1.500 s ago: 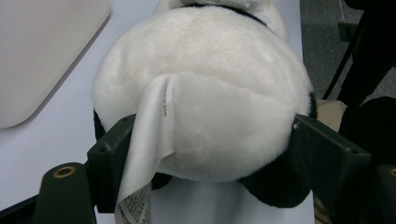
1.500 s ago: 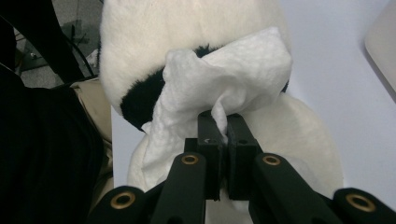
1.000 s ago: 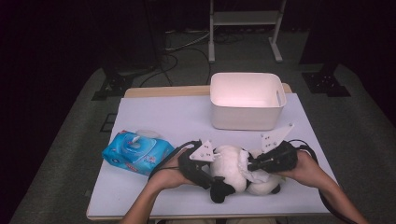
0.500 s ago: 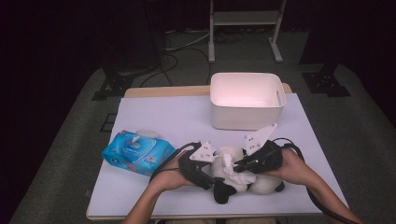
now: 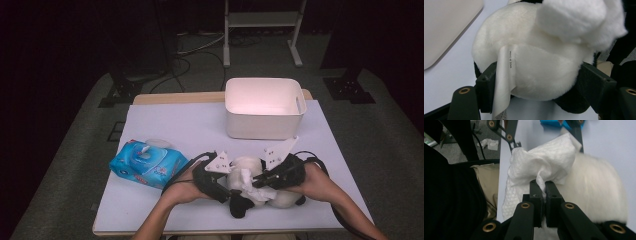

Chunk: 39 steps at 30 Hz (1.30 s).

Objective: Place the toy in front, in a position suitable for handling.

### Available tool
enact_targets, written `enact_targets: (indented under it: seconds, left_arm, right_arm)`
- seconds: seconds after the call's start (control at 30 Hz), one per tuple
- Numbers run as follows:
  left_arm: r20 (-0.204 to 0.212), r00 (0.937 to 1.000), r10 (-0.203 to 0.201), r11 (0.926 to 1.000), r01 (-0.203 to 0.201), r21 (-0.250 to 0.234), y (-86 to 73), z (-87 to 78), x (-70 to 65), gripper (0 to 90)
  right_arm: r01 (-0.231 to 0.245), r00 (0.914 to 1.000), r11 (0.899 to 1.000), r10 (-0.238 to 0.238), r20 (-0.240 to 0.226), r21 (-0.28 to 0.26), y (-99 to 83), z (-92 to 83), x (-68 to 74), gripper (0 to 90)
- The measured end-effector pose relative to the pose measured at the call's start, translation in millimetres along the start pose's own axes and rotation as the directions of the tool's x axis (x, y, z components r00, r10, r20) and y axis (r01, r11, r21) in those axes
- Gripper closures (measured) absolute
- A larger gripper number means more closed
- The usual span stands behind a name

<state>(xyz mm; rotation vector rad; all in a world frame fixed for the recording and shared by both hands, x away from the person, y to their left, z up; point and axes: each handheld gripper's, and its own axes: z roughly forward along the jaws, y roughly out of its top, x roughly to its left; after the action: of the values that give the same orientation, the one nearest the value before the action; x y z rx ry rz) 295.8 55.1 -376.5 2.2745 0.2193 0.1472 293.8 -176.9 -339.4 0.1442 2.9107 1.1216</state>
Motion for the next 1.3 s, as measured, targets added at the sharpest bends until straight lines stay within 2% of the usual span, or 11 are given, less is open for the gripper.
enact_targets:
  seconds: [0.17,0.3,0.57,0.83,0.9,1.07,1.3]
  left_arm:
    - [-0.002,1.0,0.003,1.0,-0.003,0.002,-2.2,0.0,0.2,25.4]
    - [-0.004,1.0,0.003,1.0,-0.003,-0.004,-4.2,-0.8,-0.2,25.4]
    - [-0.003,0.9999,0.01,0.9999,-0.01,0.001,-4.5,-1.2,-1.0,25.3]
    - [0.0,0.9999,0.012,0.9999,-0.012,0.007,-3.9,-1.9,0.7,25.1]
    - [0.004,0.9999,0.014,0.9998,-0.014,0.016,-3.6,-2.3,0.0,25.0]
    - [0.014,0.9998,0.017,0.999,-0.018,0.04,-5.5,-7.0,-2.5,24.7]
    - [0.02,0.9998,0.006,1.0,-0.006,0.006,-1.9,-17.8,-3.8,24.7]
  right_arm:
    - [0.03,0.9993,1.0,-0.03,-0.024,0.002,15.1,10.8,-1.9,85.5]
    - [0.024,0.9995,1.0,-0.024,-0.019,-0.001,18.1,9.4,-7.8,85.5]
    - [-0.039,0.999,0.999,0.039,0.022,-0.011,4.0,-7.1,-23.5,85.2]
    - [-0.114,0.9928,0.993,0.114,0.037,-0.01,-18.0,-16.4,-38.0,85.2]
    - [-0.116,0.9927,0.993,0.116,0.032,-0.008,-20.7,-14.9,-37.6,85.3]
    - [-0.1,0.9947,0.995,0.099,0.027,0.013,-18.6,-5.7,-26.4,85.4]
    - [-0.086,0.9959,0.996,0.086,0.027,0.01,-19.3,-1.6,-17.2,85.9]
